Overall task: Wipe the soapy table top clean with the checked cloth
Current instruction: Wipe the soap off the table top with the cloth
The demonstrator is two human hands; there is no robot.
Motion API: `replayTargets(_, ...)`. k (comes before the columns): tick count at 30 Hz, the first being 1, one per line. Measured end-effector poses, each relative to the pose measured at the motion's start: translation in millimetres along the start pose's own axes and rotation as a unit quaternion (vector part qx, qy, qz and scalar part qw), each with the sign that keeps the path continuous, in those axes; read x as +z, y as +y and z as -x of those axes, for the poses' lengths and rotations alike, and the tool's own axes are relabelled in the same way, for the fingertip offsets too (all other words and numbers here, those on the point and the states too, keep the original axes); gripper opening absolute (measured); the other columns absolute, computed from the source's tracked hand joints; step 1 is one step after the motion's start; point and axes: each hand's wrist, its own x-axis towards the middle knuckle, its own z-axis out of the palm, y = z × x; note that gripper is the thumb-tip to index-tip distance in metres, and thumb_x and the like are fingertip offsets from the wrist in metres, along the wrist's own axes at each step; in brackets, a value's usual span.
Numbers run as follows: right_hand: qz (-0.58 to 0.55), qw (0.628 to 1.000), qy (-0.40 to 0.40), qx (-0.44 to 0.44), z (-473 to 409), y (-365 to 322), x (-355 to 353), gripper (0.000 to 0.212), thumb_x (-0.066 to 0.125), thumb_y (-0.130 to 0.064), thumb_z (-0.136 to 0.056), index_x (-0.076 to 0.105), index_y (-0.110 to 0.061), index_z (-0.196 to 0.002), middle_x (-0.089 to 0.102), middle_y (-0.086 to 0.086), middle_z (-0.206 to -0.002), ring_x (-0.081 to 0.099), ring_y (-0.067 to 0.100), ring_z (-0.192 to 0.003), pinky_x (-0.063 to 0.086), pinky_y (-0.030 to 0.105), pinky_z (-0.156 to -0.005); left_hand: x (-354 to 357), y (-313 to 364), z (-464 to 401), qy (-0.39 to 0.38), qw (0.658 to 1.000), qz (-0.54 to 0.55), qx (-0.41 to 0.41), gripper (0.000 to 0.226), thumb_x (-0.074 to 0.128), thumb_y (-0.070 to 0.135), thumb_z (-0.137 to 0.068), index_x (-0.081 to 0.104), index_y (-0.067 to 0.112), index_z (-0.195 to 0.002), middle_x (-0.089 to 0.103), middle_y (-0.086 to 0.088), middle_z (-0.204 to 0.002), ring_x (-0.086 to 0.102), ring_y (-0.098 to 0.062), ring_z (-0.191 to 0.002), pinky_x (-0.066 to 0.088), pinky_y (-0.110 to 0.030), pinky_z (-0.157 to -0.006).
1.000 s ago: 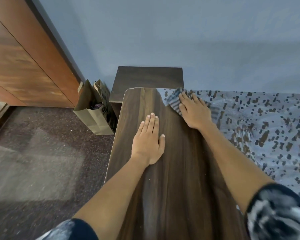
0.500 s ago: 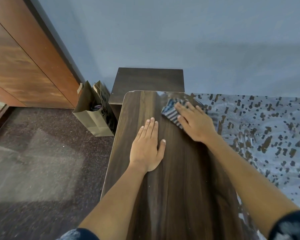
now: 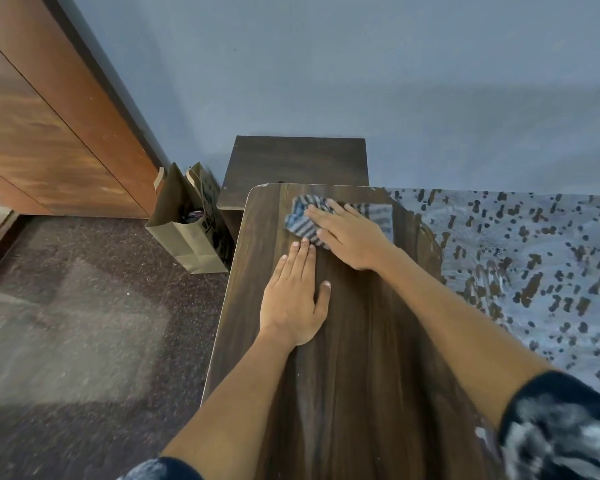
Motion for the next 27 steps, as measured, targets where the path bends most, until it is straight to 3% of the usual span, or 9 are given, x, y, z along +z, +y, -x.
replayTargets(7, 0.008, 0.976, 0.047, 0.212, 0, 47, -11, 0.049, 0.018, -0.034, -0.102, 0.013, -0.022, -0.149, 0.012, -0.002, -0.157, 0.008, 0.022, -0.144, 0.006, 0.041, -0.116, 4, 0, 1, 0.005, 1.0, -0.001, -0.002, 0.074, -0.002, 0.049, -0.085, 0.003, 0.011, -0.148, 0.0, -0.002, -0.157, -0.006, -0.012, -0.144, -0.004, -0.027, -0.116)
replayTargets(10, -0.008, 0.978, 0.048, 0.204, -27, 25, -8, 0.049, 0.02, -0.031, -0.101, 0.015, -0.018, -0.149, 0.013, 0.0, -0.157, 0.006, 0.026, -0.144, 0.005, 0.043, -0.117, 4, 0, 1, 0.006, 1.0, -0.005, -0.001, 0.073, -0.002, 0.049, -0.085, 0.002, 0.011, -0.148, -0.001, -0.002, -0.157, -0.006, -0.011, -0.144, -0.004, -0.027, -0.117)
replayTargets(14, -0.015, 0.997, 0.02, 0.069, 5, 1, 1, 0.047, 0.021, -0.029, -0.102, 0.015, -0.022, -0.149, 0.014, -0.005, -0.156, 0.004, 0.02, -0.145, 0.002, 0.036, -0.116, 2, 0, 1, -0.002, 1.0, -0.006, 0.001, 0.063, 0.014, 0.044, -0.096, 0.003, 0.01, -0.148, 0.001, -0.003, -0.157, -0.006, -0.012, -0.144, -0.004, -0.027, -0.117)
replayTargets(16, -0.01, 0.999, 0.014, 0.033, 40, 5, 6, 0.047, 0.019, -0.031, -0.102, 0.013, -0.025, -0.149, 0.012, -0.009, -0.155, 0.003, 0.016, -0.144, 0.0, 0.033, -0.116, 2, 0, 1, 0.0, 1.0, -0.01, 0.001, 0.065, 0.01, 0.046, -0.094, 0.004, 0.009, -0.148, 0.002, -0.004, -0.157, -0.005, -0.012, -0.144, -0.004, -0.027, -0.116)
replayTargets(18, 0.008, 0.997, 0.023, 0.07, 67, 27, 5, 0.047, 0.019, -0.033, -0.102, 0.012, -0.028, -0.148, 0.013, -0.007, -0.155, 0.011, 0.016, -0.143, 0.007, 0.036, -0.115, 3, 0, 1, 0.001, 1.0, -0.007, 0.003, 0.072, 0.001, 0.049, -0.088, 0.003, 0.01, -0.148, -0.001, -0.003, -0.157, -0.006, -0.012, -0.144, -0.005, -0.026, -0.115)
replayTargets(20, 0.019, 0.984, 0.051, 0.169, 73, 60, -4, 0.048, 0.02, -0.034, -0.101, 0.016, -0.026, -0.148, 0.025, 0.003, -0.153, 0.028, 0.022, -0.138, 0.028, 0.042, -0.111, 6, 0, 1, 0.0, 1.0, -0.006, 0.002, 0.074, -0.003, 0.05, -0.085, 0.002, 0.01, -0.148, -0.002, -0.002, -0.157, -0.007, -0.011, -0.143, -0.006, -0.026, -0.115)
replayTargets(21, 0.019, 0.974, 0.059, 0.216, 68, 74, -10, 0.048, 0.019, -0.034, -0.101, 0.017, -0.023, -0.148, 0.025, 0.005, -0.153, 0.027, 0.024, -0.138, 0.029, 0.043, -0.111, 6, 0, 1, 0.001, 1.0, -0.009, 0.002, 0.074, -0.004, 0.05, -0.085, 0.002, 0.011, -0.148, -0.002, -0.002, -0.157, -0.007, -0.011, -0.143, -0.006, -0.026, -0.115)
replayTargets(24, -0.001, 0.961, 0.044, 0.274, 34, 88, -18, 0.05, 0.016, -0.032, -0.102, 0.011, -0.019, -0.15, 0.01, -0.001, -0.158, 0.007, 0.025, -0.144, 0.008, 0.043, -0.117, 6, -1, 0, 0.007, 1.0, -0.011, 0.002, 0.075, -0.004, 0.05, -0.084, 0.003, 0.01, -0.148, -0.001, -0.002, -0.157, -0.006, -0.012, -0.144, -0.005, -0.027, -0.115)
replayTargets(27, -0.008, 0.97, 0.034, 0.24, 9, 71, -15, 0.049, 0.018, -0.029, -0.102, 0.011, -0.018, -0.15, 0.008, -0.002, -0.158, 0.005, 0.026, -0.144, 0.003, 0.042, -0.117, 6, 1, 1, 0.008, 1.0, -0.008, 0.002, 0.075, -0.002, 0.049, -0.085, 0.006, 0.01, -0.148, 0.002, -0.003, -0.157, -0.003, -0.013, -0.144, -0.003, -0.027, -0.116)
